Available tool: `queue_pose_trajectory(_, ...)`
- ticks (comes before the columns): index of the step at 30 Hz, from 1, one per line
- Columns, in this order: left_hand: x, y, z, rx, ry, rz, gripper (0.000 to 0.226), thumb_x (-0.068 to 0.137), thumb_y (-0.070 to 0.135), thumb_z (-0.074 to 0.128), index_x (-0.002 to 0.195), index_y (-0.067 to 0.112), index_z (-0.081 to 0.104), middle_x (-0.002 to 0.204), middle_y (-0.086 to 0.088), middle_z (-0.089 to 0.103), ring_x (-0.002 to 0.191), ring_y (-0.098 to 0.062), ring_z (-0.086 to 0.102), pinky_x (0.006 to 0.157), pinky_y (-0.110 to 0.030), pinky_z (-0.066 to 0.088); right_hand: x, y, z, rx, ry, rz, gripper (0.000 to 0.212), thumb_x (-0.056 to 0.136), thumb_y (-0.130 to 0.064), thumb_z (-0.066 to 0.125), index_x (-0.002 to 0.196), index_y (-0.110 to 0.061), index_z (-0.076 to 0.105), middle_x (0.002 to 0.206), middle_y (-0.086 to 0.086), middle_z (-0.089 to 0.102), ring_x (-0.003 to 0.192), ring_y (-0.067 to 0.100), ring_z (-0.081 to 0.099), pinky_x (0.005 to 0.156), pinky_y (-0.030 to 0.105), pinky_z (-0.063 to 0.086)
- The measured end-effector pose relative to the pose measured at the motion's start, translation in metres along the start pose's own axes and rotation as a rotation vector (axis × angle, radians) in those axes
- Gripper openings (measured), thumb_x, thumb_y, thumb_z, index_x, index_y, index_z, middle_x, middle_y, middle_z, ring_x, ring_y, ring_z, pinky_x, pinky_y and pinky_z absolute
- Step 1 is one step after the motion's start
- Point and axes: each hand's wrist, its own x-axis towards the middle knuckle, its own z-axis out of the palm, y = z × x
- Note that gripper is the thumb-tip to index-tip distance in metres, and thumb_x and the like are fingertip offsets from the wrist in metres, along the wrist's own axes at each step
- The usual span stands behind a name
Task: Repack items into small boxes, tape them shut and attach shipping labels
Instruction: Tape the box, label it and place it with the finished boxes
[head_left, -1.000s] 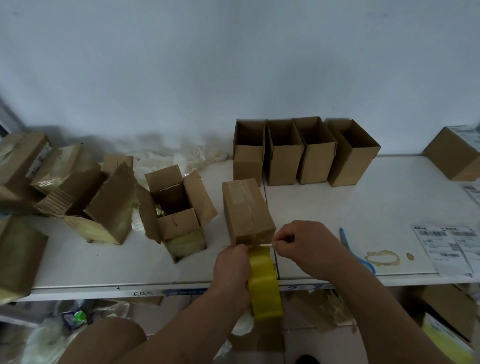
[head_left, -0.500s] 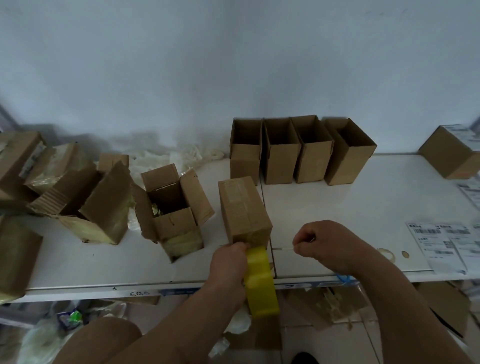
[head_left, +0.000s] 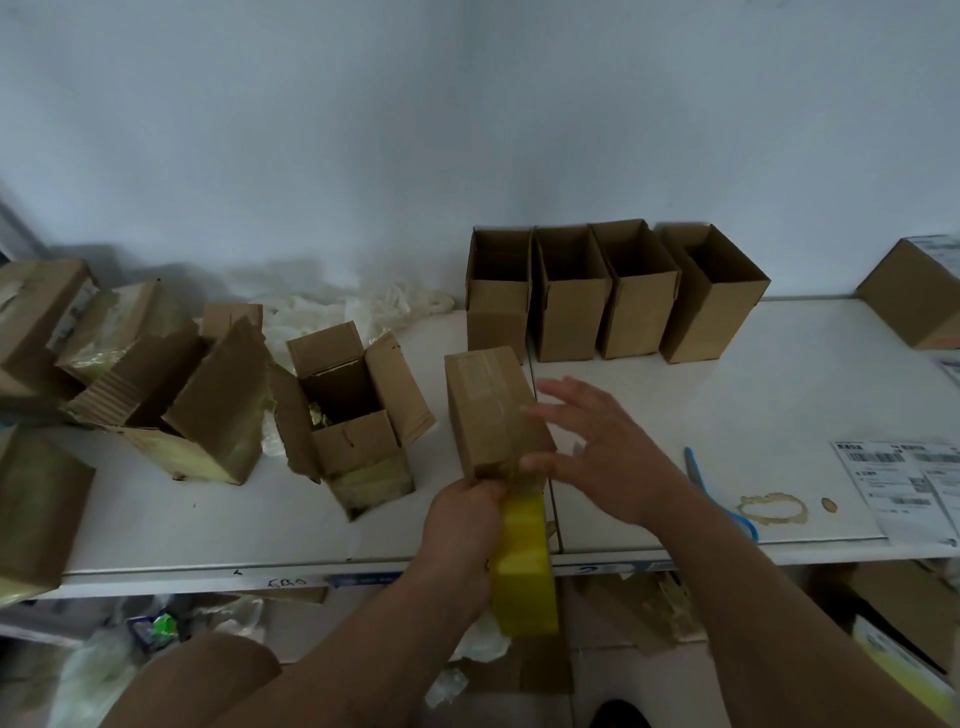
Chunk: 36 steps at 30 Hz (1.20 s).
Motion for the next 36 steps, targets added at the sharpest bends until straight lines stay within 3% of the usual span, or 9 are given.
queue_pose_trajectory(3, -0.002, 0.001, -0.003, 0.022, -0.022, 0.02, 0.014, 0.092, 0.013, 0.062, 0.102, 0.005, 0.069, 0.093, -0.021, 0.072, 0.088, -0.039, 0.07, 0.081, -0.051, 0.058, 0.008, 0.0, 0.013, -0.045, -0.082, -0.076, 0.054, 0.085, -0.054, 0.063, 0.136, -0.042, 0.051, 0.156, -0.018, 0.026, 0.147, 0.006, 0.01, 0.12, 0.035, 0.011)
queue_pose_trajectory(12, -0.005, 0.004, -0.019, 0.193, 0.052, 0.145, 0.016, 0.097, 0.019, 0.055, 0.09, 0.019, 0.07, 0.099, -0.01, 0.069, 0.098, -0.035, 0.065, 0.09, -0.057, 0.053, 0.016, 0.009, 0.035, -0.053, 0.086, -0.095, 0.04, 0.089, -0.037, 0.066, 0.128, -0.03, 0.063, 0.149, -0.01, 0.04, 0.134, 0.012, 0.036, 0.108, 0.026, 0.03)
queue_pose_trajectory(15, -0.011, 0.005, -0.025, 0.272, 0.054, 0.202, 0.015, 0.099, 0.024, 0.054, 0.093, 0.021, 0.067, 0.099, -0.005, 0.066, 0.094, -0.027, 0.063, 0.088, -0.05, 0.055, 0.018, 0.01, 0.037, -0.067, 0.123, -0.062, 0.039, 0.091, -0.039, 0.063, 0.129, -0.03, 0.061, 0.149, -0.009, 0.039, 0.133, 0.01, 0.036, 0.106, 0.021, 0.028)
queue_pose_trajectory(17, -0.018, 0.007, -0.029, 0.322, 0.054, 0.261, 0.015, 0.1, 0.029, 0.053, 0.095, 0.023, 0.065, 0.096, -0.001, 0.063, 0.09, -0.02, 0.061, 0.075, -0.04, 0.055, 0.019, 0.01, 0.034, -0.044, 0.145, -0.045, 0.038, 0.091, -0.038, 0.063, 0.129, -0.029, 0.061, 0.149, -0.009, 0.04, 0.132, 0.009, 0.036, 0.106, 0.019, 0.026)
queue_pose_trajectory(22, -0.019, 0.012, -0.037, 0.324, 0.027, 0.382, 0.014, 0.1, 0.038, 0.051, 0.102, 0.032, 0.063, 0.1, 0.008, 0.059, 0.091, -0.012, 0.055, 0.066, -0.026, 0.043, 0.016, 0.002, 0.032, -0.09, 0.178, -0.017, 0.043, 0.093, -0.047, 0.057, 0.132, -0.029, 0.057, 0.149, -0.006, 0.039, 0.136, 0.013, 0.032, 0.111, 0.032, 0.025)
queue_pose_trajectory(25, -0.009, 0.013, -0.037, 0.325, 0.034, 0.458, 0.012, 0.1, 0.038, 0.052, 0.102, 0.034, 0.062, 0.105, 0.01, 0.057, 0.093, -0.007, 0.054, 0.067, -0.024, 0.041, 0.004, -0.02, 0.03, 0.048, 0.403, 0.023, 0.039, 0.091, -0.052, 0.053, 0.118, -0.026, 0.061, 0.125, -0.007, 0.053, 0.115, 0.006, 0.046, 0.096, 0.025, 0.04)
queue_pose_trajectory(28, -0.003, 0.011, -0.036, 0.361, 0.037, 0.59, 0.012, 0.1, 0.03, 0.053, 0.093, 0.033, 0.063, 0.104, 0.018, 0.053, 0.088, 0.005, 0.053, 0.066, -0.013, 0.038, -0.016, -0.045, 0.038, 0.278, 0.274, 0.18, 0.019, 0.087, -0.042, 0.065, 0.101, -0.038, 0.054, 0.1, -0.016, 0.056, 0.089, -0.002, 0.054, 0.073, 0.011, 0.041)
queue_pose_trajectory(31, -0.002, 0.005, -0.037, 0.331, 0.015, 0.67, 0.017, 0.1, 0.025, 0.053, 0.09, 0.034, 0.062, 0.102, 0.019, 0.055, 0.087, 0.01, 0.053, 0.067, -0.004, 0.039, -0.03, -0.049, 0.054, 0.436, 0.156, 0.271, 0.025, 0.086, -0.032, 0.071, 0.102, -0.04, 0.054, 0.102, -0.013, 0.059, 0.09, -0.002, 0.056, 0.069, 0.006, 0.041)
queue_pose_trajectory(36, 0.0, -0.005, -0.034, 0.333, 0.001, 0.748, 0.021, 0.101, 0.023, 0.051, 0.09, 0.039, 0.061, 0.094, 0.016, 0.062, 0.09, 0.002, 0.057, 0.079, -0.022, 0.046, -0.028, -0.047, 0.06, 0.611, 0.217, 0.37, 0.019, 0.088, -0.024, 0.069, 0.101, -0.036, 0.061, 0.11, -0.003, 0.063, 0.095, 0.002, 0.06, 0.075, 0.01, 0.045)
